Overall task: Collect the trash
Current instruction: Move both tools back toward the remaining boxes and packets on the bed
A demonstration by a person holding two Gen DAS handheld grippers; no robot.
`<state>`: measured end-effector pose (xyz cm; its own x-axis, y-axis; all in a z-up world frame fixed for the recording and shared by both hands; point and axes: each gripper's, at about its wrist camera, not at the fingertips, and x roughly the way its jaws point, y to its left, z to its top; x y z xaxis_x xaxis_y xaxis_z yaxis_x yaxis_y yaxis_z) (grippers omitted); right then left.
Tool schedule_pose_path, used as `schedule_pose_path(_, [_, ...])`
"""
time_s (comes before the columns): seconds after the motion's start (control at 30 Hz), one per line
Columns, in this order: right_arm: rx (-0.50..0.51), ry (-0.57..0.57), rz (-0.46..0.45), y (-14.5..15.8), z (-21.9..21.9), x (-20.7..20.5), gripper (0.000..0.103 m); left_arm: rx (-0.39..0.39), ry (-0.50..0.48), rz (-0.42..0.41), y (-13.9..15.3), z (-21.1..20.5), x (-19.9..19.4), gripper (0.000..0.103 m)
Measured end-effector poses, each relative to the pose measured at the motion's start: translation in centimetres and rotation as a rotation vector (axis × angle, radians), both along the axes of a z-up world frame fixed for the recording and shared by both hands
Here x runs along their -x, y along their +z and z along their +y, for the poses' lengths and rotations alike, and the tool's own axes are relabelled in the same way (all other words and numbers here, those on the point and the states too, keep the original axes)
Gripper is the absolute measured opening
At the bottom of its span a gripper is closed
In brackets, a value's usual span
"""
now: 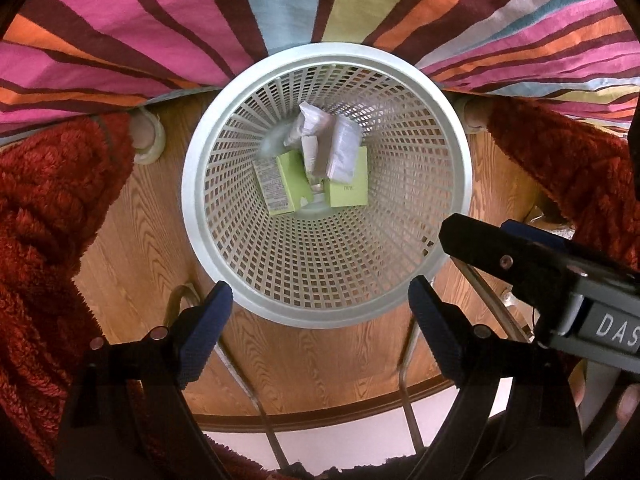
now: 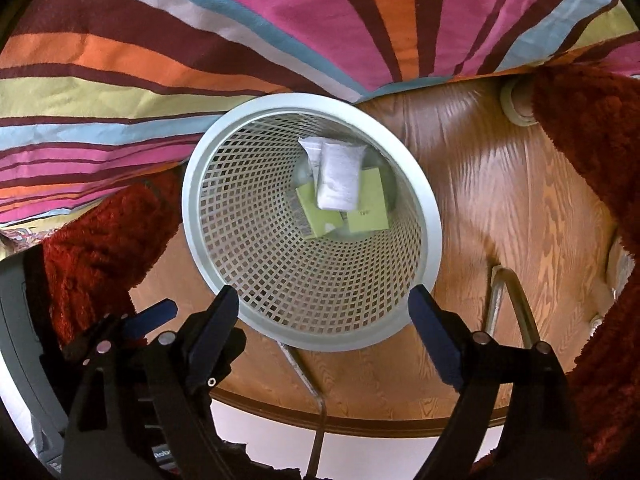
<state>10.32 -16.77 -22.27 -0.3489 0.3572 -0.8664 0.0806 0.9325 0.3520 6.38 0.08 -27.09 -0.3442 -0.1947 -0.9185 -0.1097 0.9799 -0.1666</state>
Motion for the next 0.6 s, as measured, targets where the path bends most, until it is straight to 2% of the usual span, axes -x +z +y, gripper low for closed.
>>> schedule_pose_path(0.23, [-0.006, -0.024, -0.028, 0.9, -0.8, -0.1, 0.082, 0.0, 0.027, -0.04, 1.0, 0.3, 0.0, 0.087])
schedule_pose_path(0.37, [-0.025, -0.029, -0.09, 2.8, -1.1, 0.0, 0.082, -0.005, 0.061, -0.098, 2.5, 0.9, 0.1, 0.087])
schedule_pose_path(0.47, [-0.05, -0.03, -0.174, 5.1, -1.3, 0.0, 0.082, -0.015, 0.09, -0.195, 4.8, 1.6, 0.2, 0.087])
schedule_pose_path(0.6, [-0.078, -0.032, -0.352, 9.5, -2.0, -0.4, 0.082, -0.038, 0.125, -0.398, 9.2, 2.5, 0.0, 0.087])
